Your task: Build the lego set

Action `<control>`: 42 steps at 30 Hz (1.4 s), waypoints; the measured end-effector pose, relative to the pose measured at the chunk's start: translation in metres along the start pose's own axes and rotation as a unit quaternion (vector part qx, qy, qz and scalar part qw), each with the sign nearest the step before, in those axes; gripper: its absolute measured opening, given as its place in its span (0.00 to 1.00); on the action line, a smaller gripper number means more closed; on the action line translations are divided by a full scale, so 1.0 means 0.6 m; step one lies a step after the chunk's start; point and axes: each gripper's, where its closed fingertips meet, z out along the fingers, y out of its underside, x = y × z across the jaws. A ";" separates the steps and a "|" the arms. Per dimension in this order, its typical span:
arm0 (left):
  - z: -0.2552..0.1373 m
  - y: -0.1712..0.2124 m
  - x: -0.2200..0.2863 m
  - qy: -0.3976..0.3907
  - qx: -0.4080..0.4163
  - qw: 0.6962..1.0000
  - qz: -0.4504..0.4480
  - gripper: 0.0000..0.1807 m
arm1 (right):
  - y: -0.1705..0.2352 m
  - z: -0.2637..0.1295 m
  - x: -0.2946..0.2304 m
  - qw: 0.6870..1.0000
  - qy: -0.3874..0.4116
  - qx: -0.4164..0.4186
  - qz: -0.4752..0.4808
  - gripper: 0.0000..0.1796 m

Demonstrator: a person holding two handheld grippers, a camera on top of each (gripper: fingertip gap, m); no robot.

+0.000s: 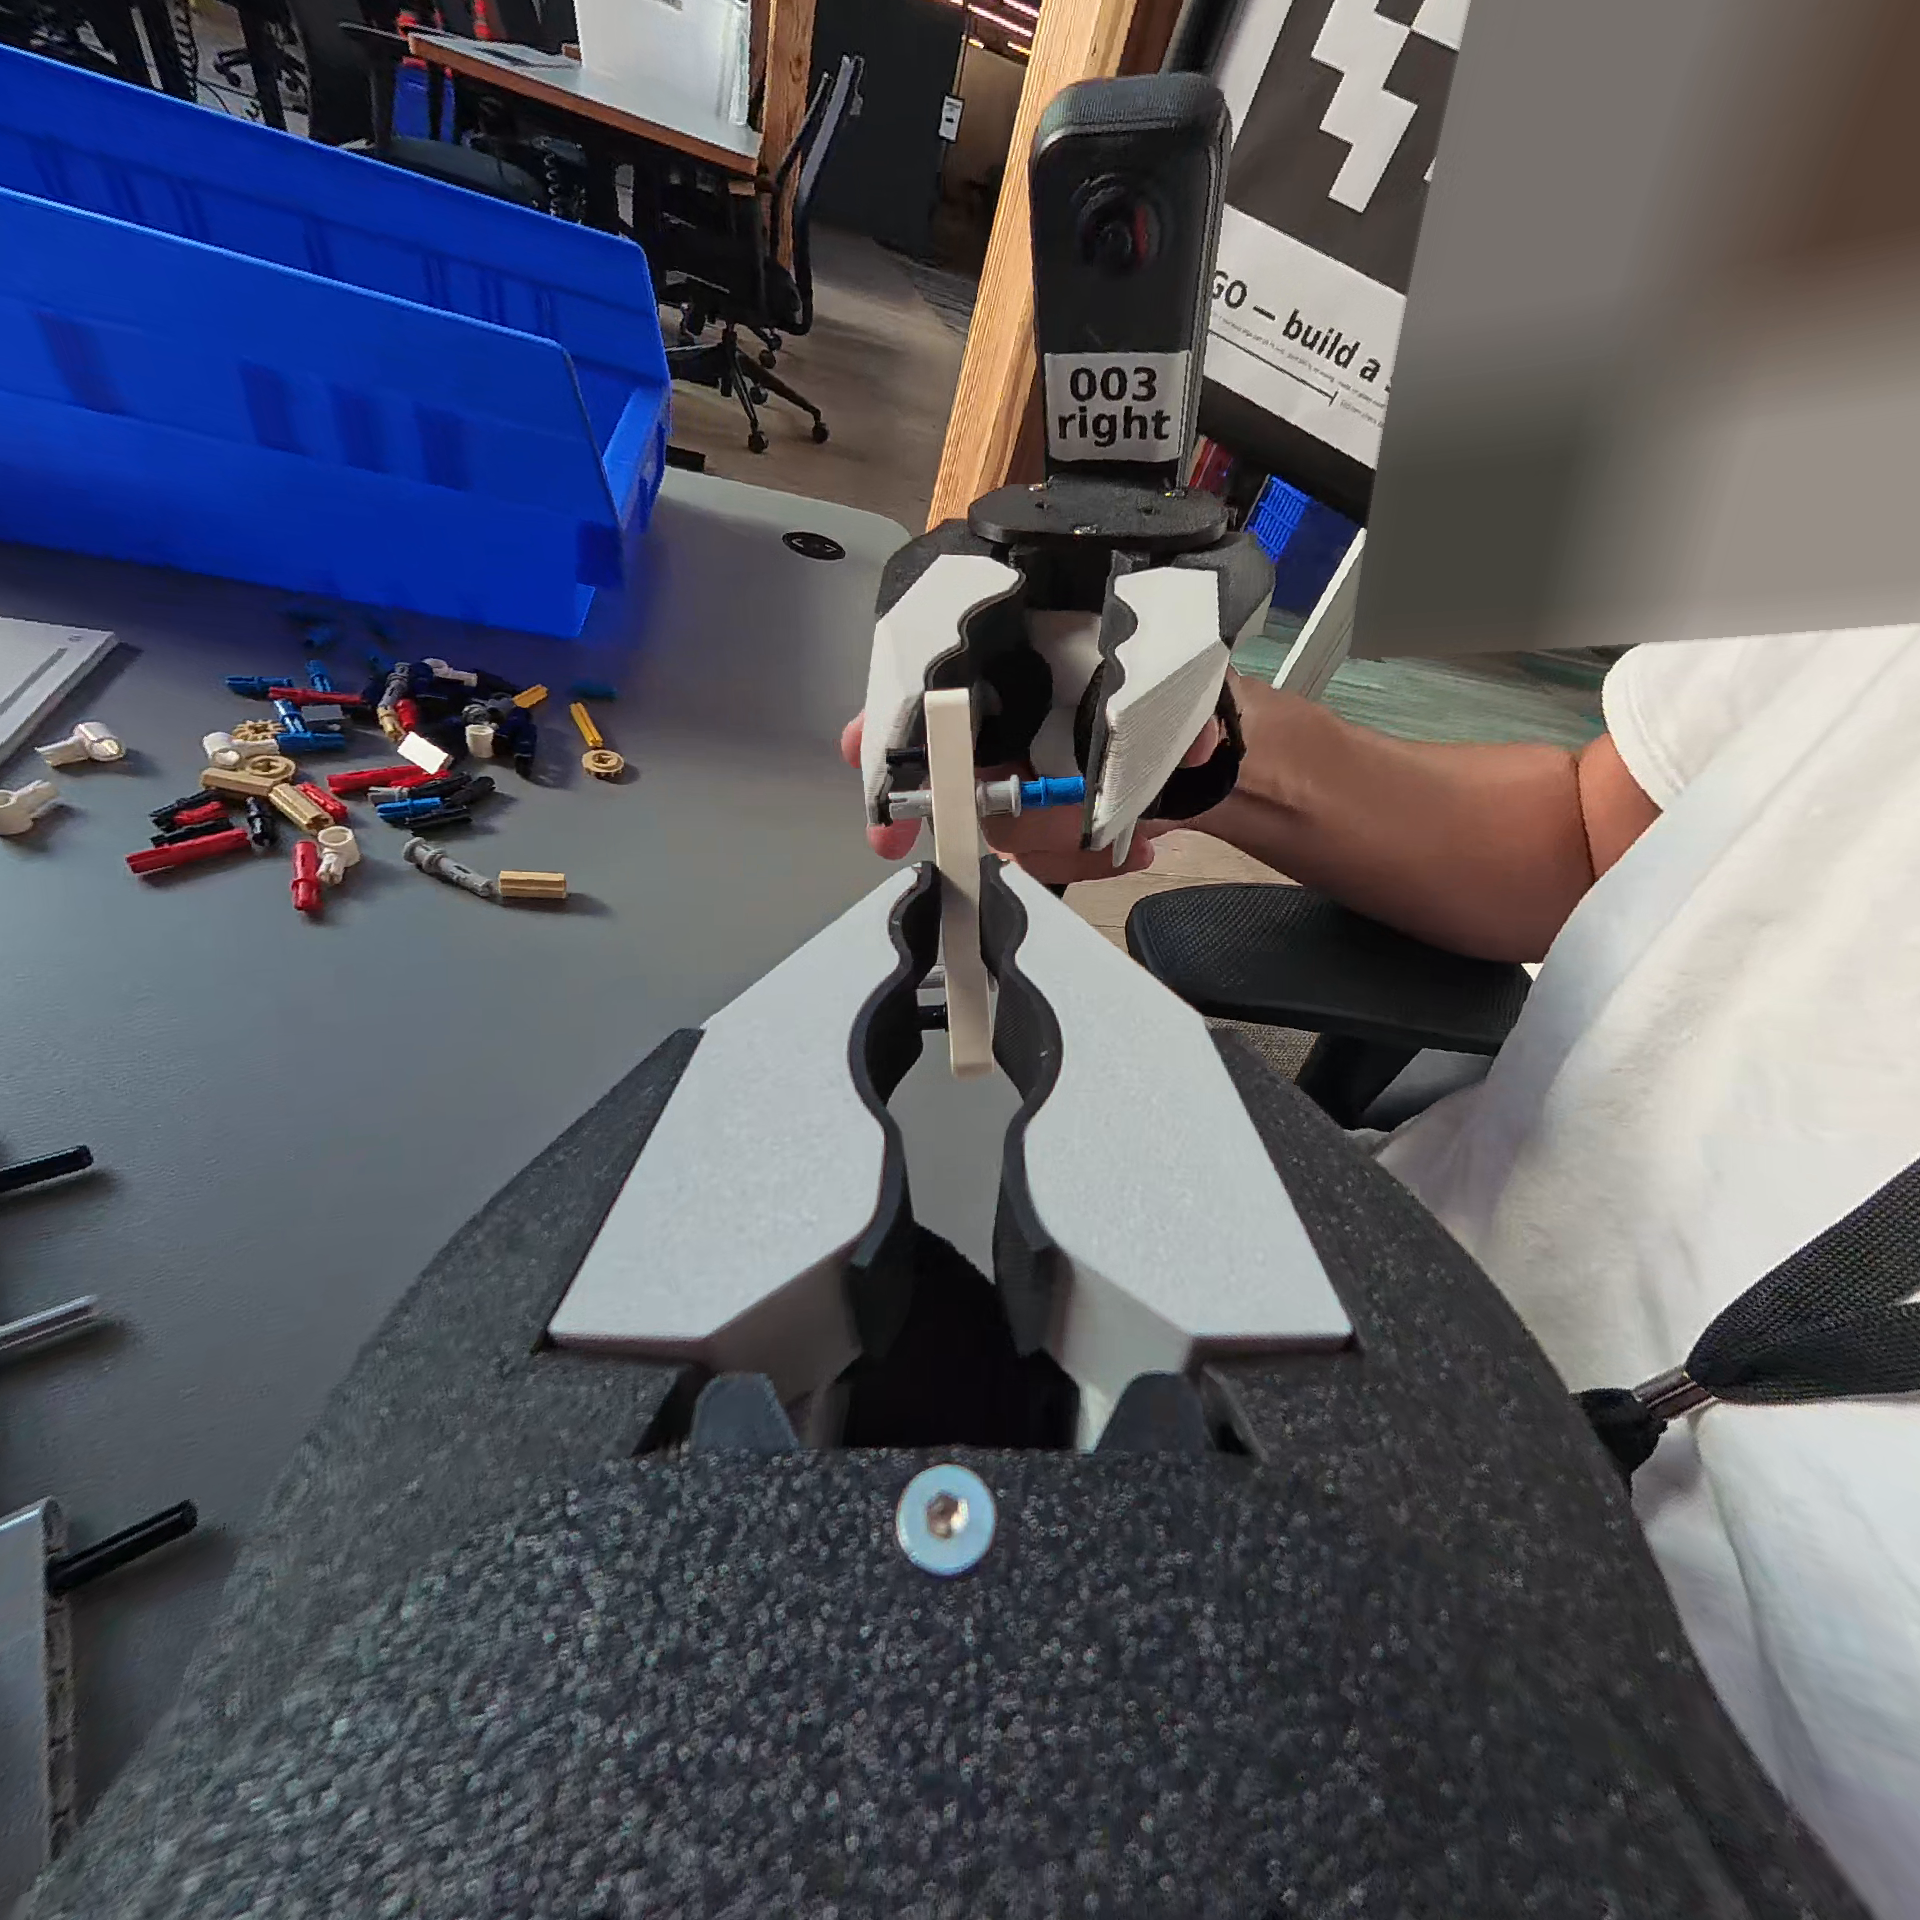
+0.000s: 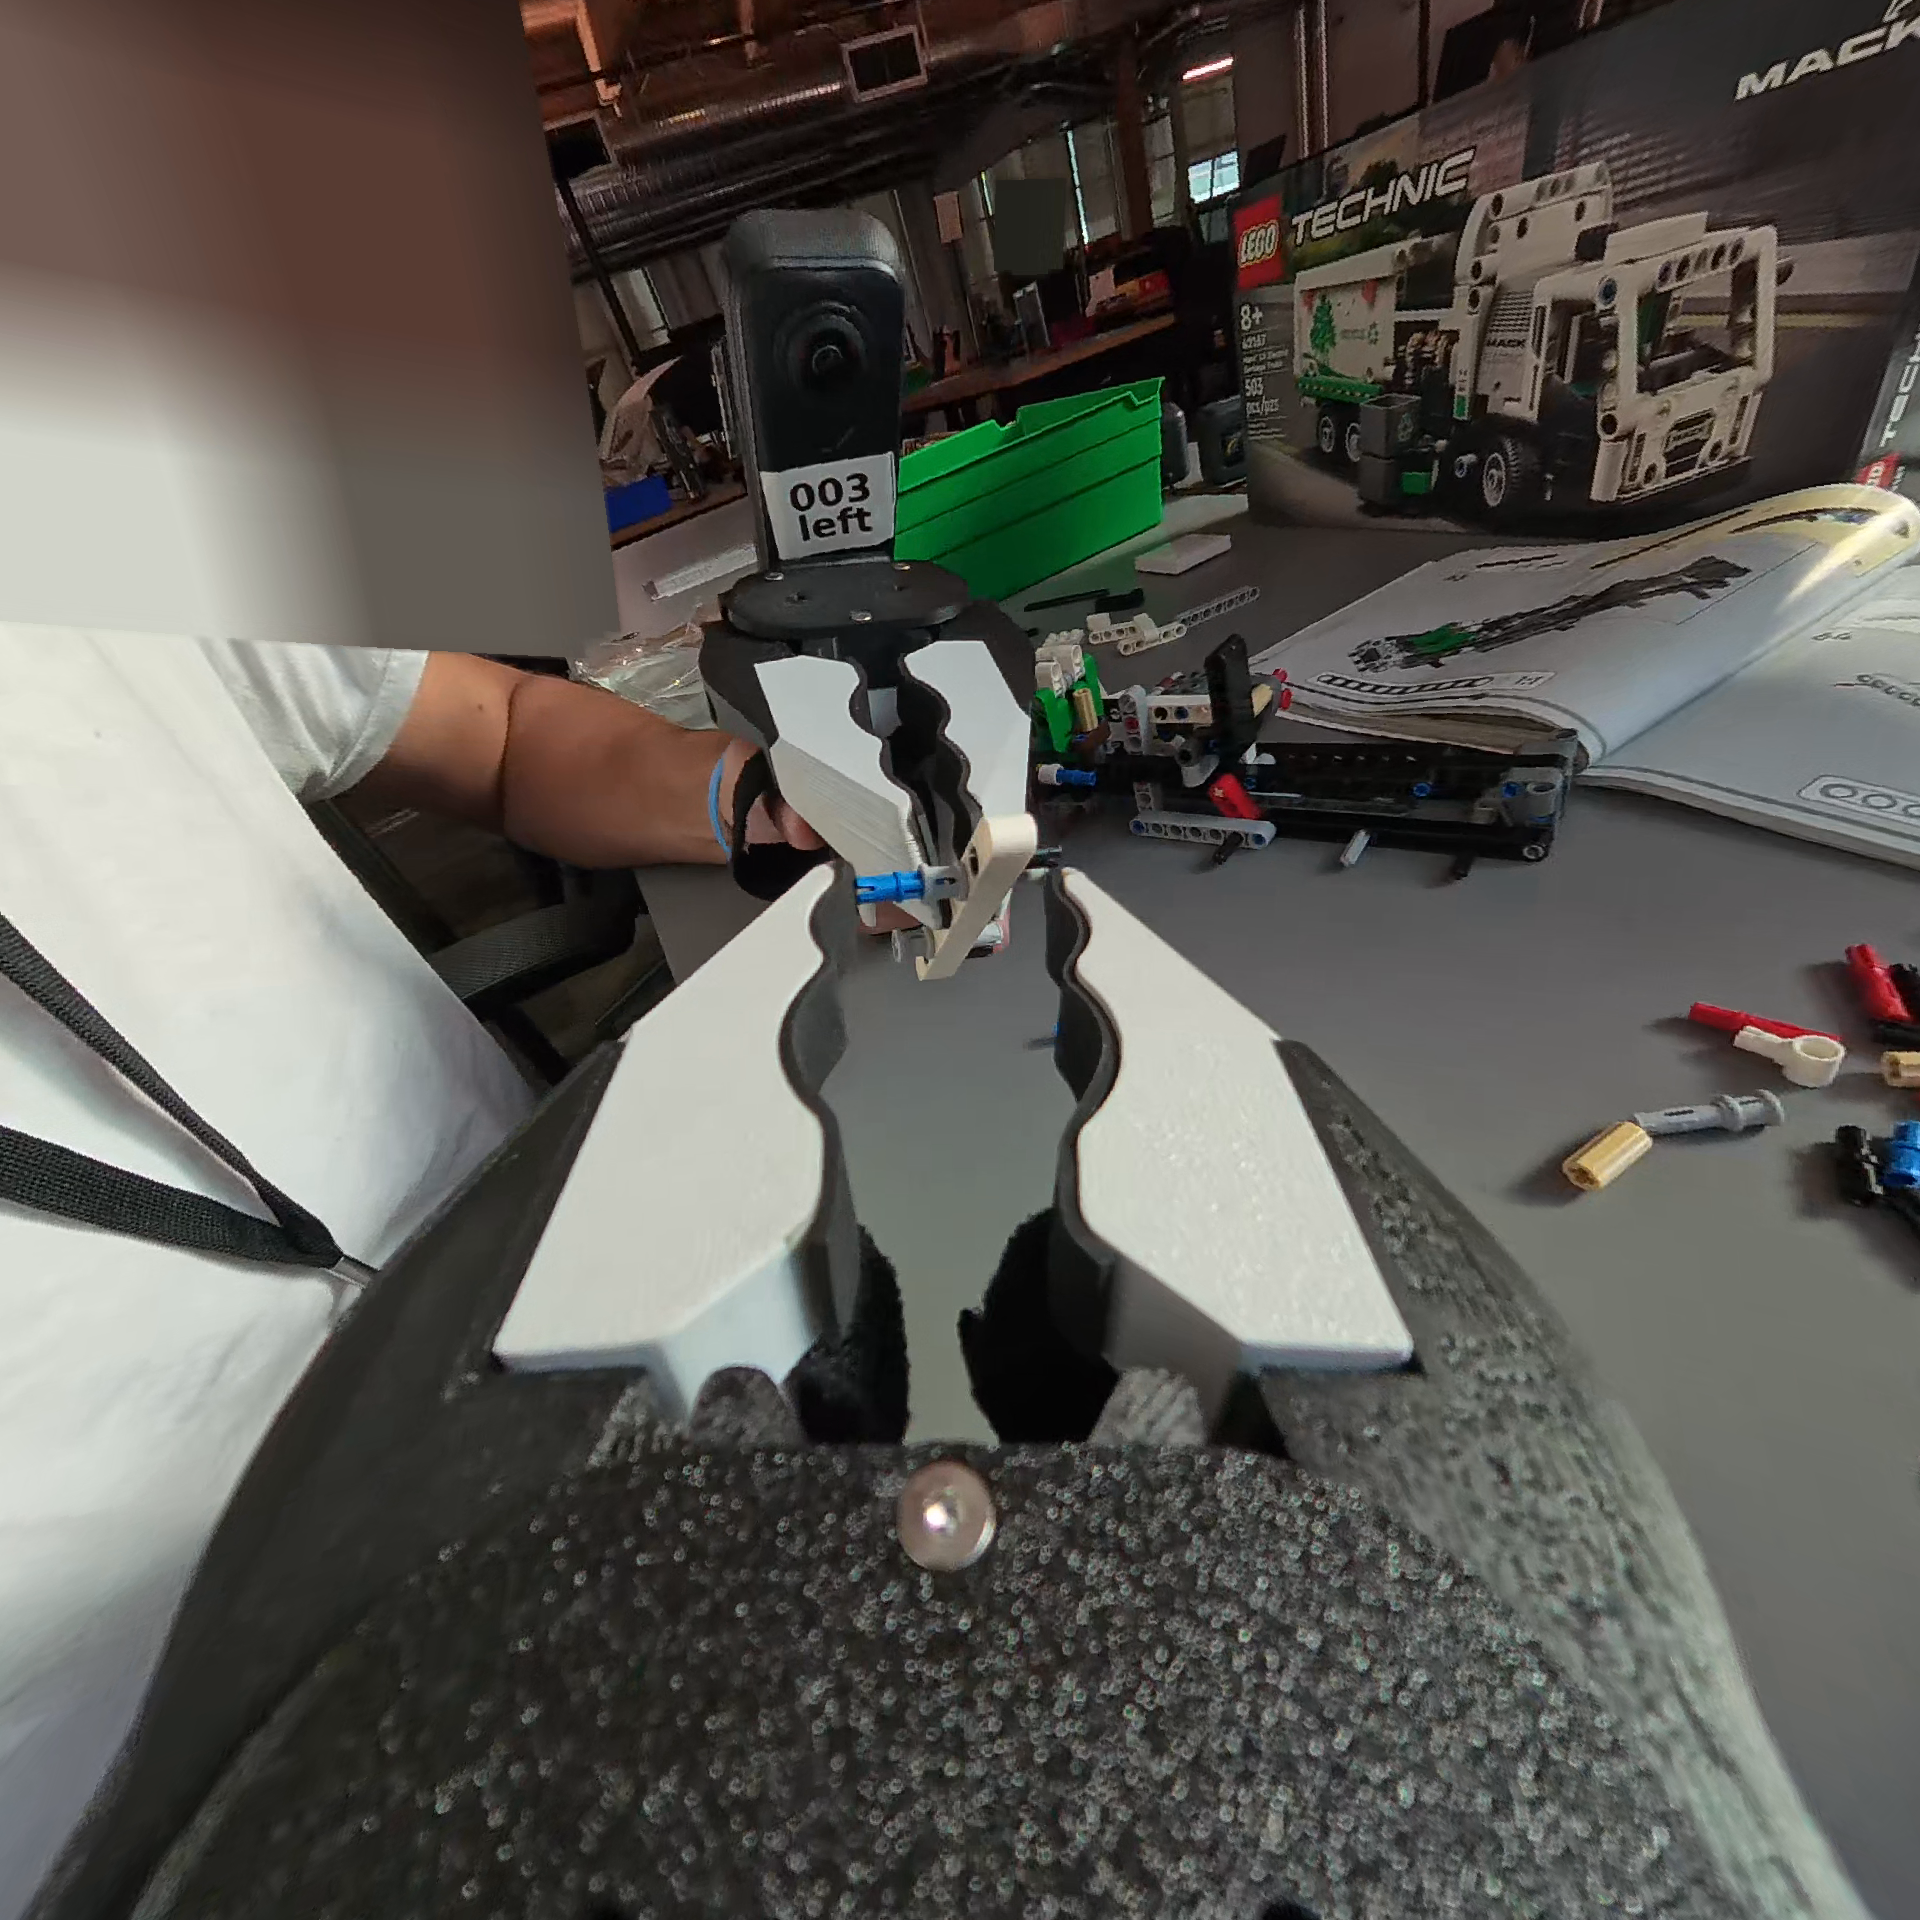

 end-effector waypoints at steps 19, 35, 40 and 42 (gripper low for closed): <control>0.004 0.000 0.011 0.011 0.001 1.000 0.006 0.03 | 0.001 0.000 -0.009 0.999 -0.024 0.014 0.020 0.19; -0.007 0.001 0.025 0.042 0.001 0.998 0.053 0.03 | 0.006 0.008 -0.029 0.996 -0.087 -0.012 0.024 0.22; -0.010 0.021 0.023 0.042 -0.040 0.995 0.078 0.03 | 0.021 0.002 -0.020 0.995 -0.057 -0.073 -0.046 0.24; -0.008 0.035 0.019 0.035 -0.068 0.993 0.091 0.03 | 0.035 -0.005 -0.014 0.984 -0.028 -0.144 -0.099 0.25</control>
